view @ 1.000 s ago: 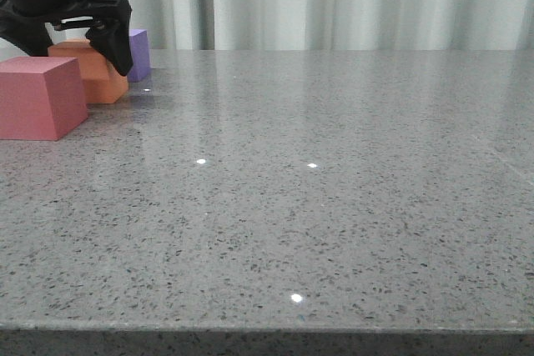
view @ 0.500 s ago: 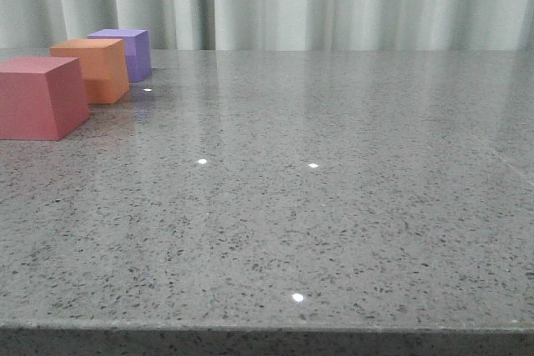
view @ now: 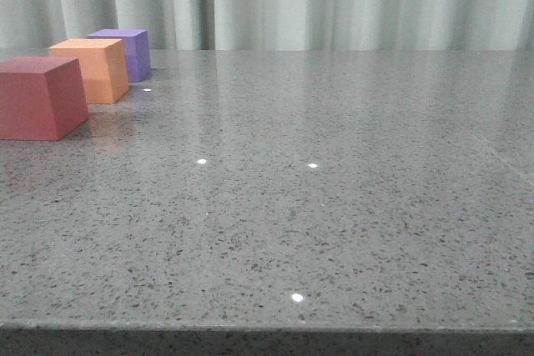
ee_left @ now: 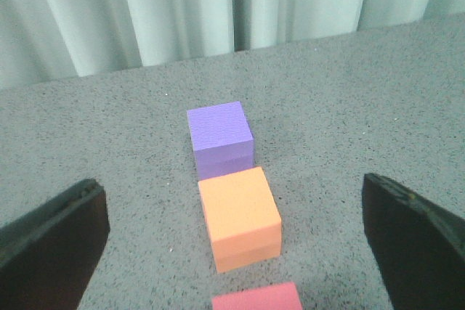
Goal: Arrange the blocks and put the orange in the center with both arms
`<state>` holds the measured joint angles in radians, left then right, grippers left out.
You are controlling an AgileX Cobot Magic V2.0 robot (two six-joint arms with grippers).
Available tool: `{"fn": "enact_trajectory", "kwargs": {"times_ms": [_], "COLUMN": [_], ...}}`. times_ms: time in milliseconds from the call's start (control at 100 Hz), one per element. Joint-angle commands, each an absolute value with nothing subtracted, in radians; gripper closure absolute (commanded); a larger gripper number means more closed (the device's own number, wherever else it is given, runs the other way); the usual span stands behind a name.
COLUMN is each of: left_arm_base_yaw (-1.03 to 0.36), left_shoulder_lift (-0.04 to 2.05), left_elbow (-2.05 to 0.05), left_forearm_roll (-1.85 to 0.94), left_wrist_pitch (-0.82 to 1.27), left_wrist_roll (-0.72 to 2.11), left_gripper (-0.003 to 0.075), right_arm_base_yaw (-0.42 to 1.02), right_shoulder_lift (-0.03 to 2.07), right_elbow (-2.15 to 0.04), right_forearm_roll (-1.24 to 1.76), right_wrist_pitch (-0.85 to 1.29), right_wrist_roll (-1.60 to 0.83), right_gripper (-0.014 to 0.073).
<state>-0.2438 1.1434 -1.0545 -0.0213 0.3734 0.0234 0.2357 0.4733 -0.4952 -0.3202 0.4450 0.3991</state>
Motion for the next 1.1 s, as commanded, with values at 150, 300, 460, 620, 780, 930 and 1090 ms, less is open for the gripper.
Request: {"fn": "enact_trajectory", "kwargs": {"times_ms": [150, 300, 460, 620, 780, 930, 1090], "left_arm_base_yaw": [-0.238, -0.238, -0.238, -0.238, -0.238, -0.238, -0.238], "left_shoulder_lift": [0.881, 0.728, 0.59, 0.495, 0.464, 0.464, 0.464], "left_elbow": [-0.805, -0.671, -0.573, -0.522, -0.515, -0.515, -0.515], "left_forearm_roll": [-0.035, -0.053, -0.054, -0.057, -0.074, -0.087, -0.087], "left_wrist_pitch": [0.181, 0.165, 0.167, 0.173, 0.177, 0.178, 0.178], "left_wrist_roll": [0.014, 0.014, 0.014, 0.014, 0.014, 0.014, 0.014], "left_gripper": [0.0066, 0.011, 0.0199, 0.0356, 0.0574, 0.0741, 0.0741], "right_arm_base_yaw": [0.23, 0.23, 0.23, 0.23, 0.23, 0.23, 0.23], "right_shoulder_lift": [0.474, 0.474, 0.474, 0.474, 0.474, 0.474, 0.474], "right_elbow": [-0.522, -0.522, -0.522, -0.522, -0.522, -0.522, -0.522], "right_forearm_roll": [-0.332, -0.332, -0.332, -0.332, -0.332, -0.332, -0.332], "right_wrist_pitch": [0.369, 0.369, 0.369, 0.369, 0.369, 0.369, 0.369], "right_wrist_roll": [0.394, 0.394, 0.394, 0.394, 0.394, 0.394, 0.394], "right_gripper": [0.0704, 0.0704, 0.0704, 0.0704, 0.0704, 0.0704, 0.0704]}}
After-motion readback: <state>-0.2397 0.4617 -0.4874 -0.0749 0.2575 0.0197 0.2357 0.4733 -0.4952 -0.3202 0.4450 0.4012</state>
